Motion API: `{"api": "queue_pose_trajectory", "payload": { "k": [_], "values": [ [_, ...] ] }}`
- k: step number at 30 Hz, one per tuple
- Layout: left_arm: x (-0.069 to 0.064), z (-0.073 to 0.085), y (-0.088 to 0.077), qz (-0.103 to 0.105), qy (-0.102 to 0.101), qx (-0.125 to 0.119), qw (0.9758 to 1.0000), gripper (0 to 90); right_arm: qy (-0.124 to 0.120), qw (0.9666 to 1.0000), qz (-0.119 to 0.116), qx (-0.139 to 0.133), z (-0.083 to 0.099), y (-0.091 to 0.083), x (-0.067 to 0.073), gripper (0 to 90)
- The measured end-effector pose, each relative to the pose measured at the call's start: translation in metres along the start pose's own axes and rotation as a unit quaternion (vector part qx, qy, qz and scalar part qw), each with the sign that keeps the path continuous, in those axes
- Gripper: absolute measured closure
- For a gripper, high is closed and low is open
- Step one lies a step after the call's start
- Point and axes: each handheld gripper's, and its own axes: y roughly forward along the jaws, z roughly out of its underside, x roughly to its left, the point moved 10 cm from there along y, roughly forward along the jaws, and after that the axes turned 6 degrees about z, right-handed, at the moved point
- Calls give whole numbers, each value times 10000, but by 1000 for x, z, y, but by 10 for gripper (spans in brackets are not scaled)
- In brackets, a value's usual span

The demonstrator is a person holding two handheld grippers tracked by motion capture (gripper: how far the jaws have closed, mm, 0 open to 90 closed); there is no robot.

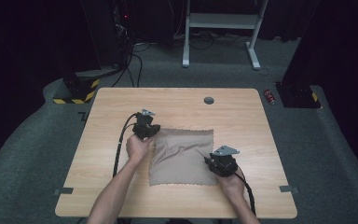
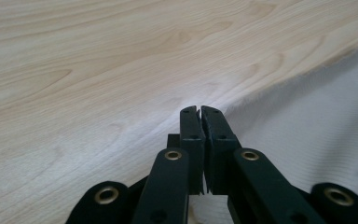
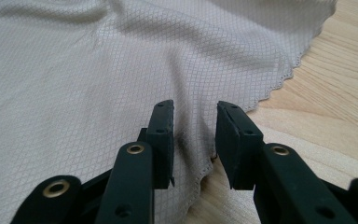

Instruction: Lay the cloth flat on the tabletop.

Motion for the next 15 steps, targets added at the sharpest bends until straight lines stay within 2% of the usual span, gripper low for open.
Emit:
{"api": "queue_pose_trajectory", "payload": {
  "k": [5, 8, 10, 13, 15],
  "values": [
    [6, 0, 1, 67, -126, -67, 9999, 876, 12, 10000, -10, -7, 0, 0, 0, 669],
    [3, 2, 0, 174, -165, -90, 9997, 779, 3, 10000, -29, -10, 0, 0, -1, 668],
    [1, 6, 0, 128, -72, -60, 9999, 722, 78, 9999, -105, 36, -1, 0, -2, 670],
    [2, 13, 1, 72, -104, -18, 9999, 632, 280, 9995, -110, 53, -8, 0, -10, 677],
    [6, 19, 4, 39, -179, 55, 9998, 607, 397, 9992, -55, -8, -18, 0, -19, 680]
  ]
}}
